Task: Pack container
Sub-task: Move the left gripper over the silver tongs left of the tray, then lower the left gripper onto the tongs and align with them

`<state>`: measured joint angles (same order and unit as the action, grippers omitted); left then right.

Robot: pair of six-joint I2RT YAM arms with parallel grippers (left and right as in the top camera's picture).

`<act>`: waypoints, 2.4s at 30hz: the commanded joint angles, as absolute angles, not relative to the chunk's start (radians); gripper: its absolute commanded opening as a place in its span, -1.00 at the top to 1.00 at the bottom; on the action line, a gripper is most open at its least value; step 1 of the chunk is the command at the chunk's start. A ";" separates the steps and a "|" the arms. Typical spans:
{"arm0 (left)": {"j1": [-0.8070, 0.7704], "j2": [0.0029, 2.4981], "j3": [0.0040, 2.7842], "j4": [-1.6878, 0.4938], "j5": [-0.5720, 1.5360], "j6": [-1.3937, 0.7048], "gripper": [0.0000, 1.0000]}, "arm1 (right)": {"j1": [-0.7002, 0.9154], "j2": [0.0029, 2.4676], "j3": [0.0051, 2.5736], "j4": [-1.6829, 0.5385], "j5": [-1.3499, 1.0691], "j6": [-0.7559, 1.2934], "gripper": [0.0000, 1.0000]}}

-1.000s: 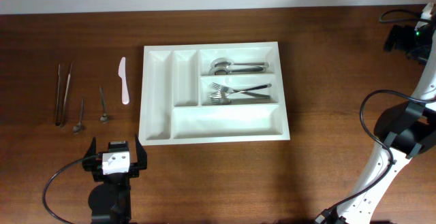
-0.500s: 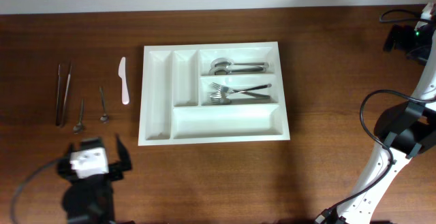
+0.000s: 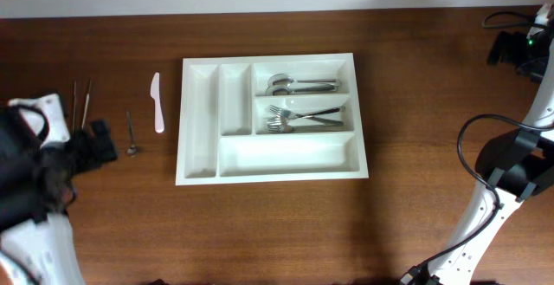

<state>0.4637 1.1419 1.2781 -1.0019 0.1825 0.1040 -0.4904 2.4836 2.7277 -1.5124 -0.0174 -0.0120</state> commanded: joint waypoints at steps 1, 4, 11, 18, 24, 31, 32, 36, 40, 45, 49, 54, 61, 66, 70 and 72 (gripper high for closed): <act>0.470 1.259 1.291 -1.025 0.290 0.109 -0.99 | -0.498 2.445 2.722 -1.510 -0.019 -0.006 -0.97; 0.471 1.346 1.325 -1.045 0.133 0.066 -0.99 | -0.498 2.445 2.722 -1.510 -0.019 -0.006 -0.97; 0.475 1.556 1.487 -1.182 0.010 0.178 -0.98 | -0.498 2.445 2.722 -1.510 -0.019 -0.006 -0.97; 0.476 1.653 1.509 -1.111 -0.046 0.354 -0.99 | -0.498 2.445 2.722 -1.510 -0.019 -0.006 -0.97; 0.476 1.693 1.509 -1.028 -0.057 0.354 -0.99 | -0.498 2.445 2.722 -1.510 -0.019 -0.006 -0.97; 0.476 1.702 1.508 -0.984 -0.030 0.354 -0.98 | -0.498 2.445 2.722 -1.510 -0.019 -0.006 -0.97; 0.476 1.705 1.508 -0.960 -0.030 0.354 -0.99 | -0.498 2.445 2.722 -1.510 -0.019 -0.006 -0.97; 0.476 1.734 1.508 -0.854 -0.031 0.354 -0.99 | -0.498 2.445 2.722 -1.510 -0.019 -0.006 -0.97; 0.483 1.773 1.508 -0.797 -0.030 0.354 -0.99 | -0.498 2.445 2.722 -1.510 -0.019 -0.006 -0.97; 0.483 1.849 1.508 -0.796 -0.030 0.354 -0.98 | -0.498 2.445 2.722 -1.510 -0.019 -0.006 -0.97; 0.482 1.908 1.508 -0.793 -0.015 0.354 -0.98 | -0.498 2.445 2.722 -1.510 -0.019 -0.006 -0.97; 0.480 1.948 1.508 -0.795 0.075 0.354 -0.98 | -0.498 2.445 2.722 -1.510 -0.019 -0.006 -0.97; 0.482 1.994 1.508 -0.788 0.040 0.350 -0.98 | -0.498 2.445 2.722 -1.510 -0.019 -0.006 -0.96; 0.482 1.999 1.508 -0.754 -0.130 0.236 -0.98 | -0.498 2.445 2.722 -1.510 -0.019 -0.006 -0.97; 0.485 2.001 1.508 -0.739 -0.139 0.236 -0.99 | -0.498 2.445 2.722 -1.510 -0.019 -0.006 -0.97; 0.488 2.003 1.508 -0.732 -0.139 0.237 -0.99 | -0.498 2.445 2.722 -1.510 -0.019 -0.006 -0.97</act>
<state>0.4755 1.9881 1.4864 -0.7399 -0.1043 0.2630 -0.4904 2.4840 2.7277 -1.5124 -0.0174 -0.0097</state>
